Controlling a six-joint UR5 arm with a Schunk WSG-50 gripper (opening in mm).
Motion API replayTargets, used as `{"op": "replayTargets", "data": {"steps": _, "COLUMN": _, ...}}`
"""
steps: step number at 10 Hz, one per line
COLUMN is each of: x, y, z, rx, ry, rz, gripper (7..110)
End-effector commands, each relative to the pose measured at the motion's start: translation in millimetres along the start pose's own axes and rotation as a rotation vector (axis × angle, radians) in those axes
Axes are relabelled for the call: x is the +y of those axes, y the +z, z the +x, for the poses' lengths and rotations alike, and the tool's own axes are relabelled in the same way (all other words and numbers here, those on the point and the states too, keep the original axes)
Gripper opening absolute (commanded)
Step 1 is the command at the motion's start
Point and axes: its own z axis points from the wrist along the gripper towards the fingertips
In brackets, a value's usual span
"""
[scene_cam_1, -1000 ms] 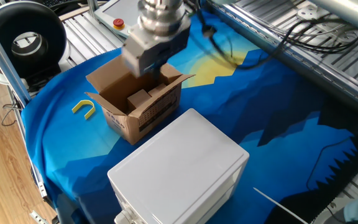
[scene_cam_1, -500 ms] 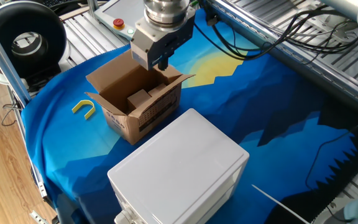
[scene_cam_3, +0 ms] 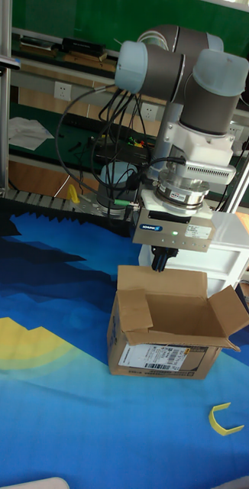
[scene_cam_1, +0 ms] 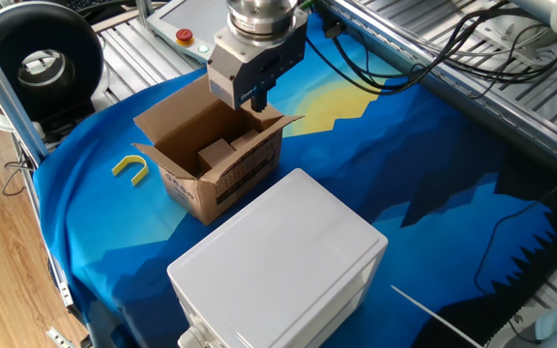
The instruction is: Cover the box
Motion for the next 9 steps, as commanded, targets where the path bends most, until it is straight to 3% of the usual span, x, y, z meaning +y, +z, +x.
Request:
{"op": "replayTargets", "data": {"steps": 1, "x": 3, "y": -1.4, "z": -6.4, "rx": -0.024, "ry": 0.005, "rz": -0.015, "gripper": 7}}
{"op": "replayTargets", "data": {"steps": 5, "x": 4, "y": -1.3, "z": -1.1, "rx": -0.003, "ry": 0.016, "rz": -0.021, "gripper": 7}}
{"op": "replayTargets", "data": {"steps": 6, "x": 0, "y": -1.3, "z": -3.0, "rx": -0.011, "ry": 0.010, "rz": -0.004, "gripper": 7}}
{"op": "replayTargets", "data": {"steps": 9, "x": 5, "y": -1.0, "z": -12.3, "rx": -0.029, "ry": -0.011, "rz": -0.013, "gripper": 7}}
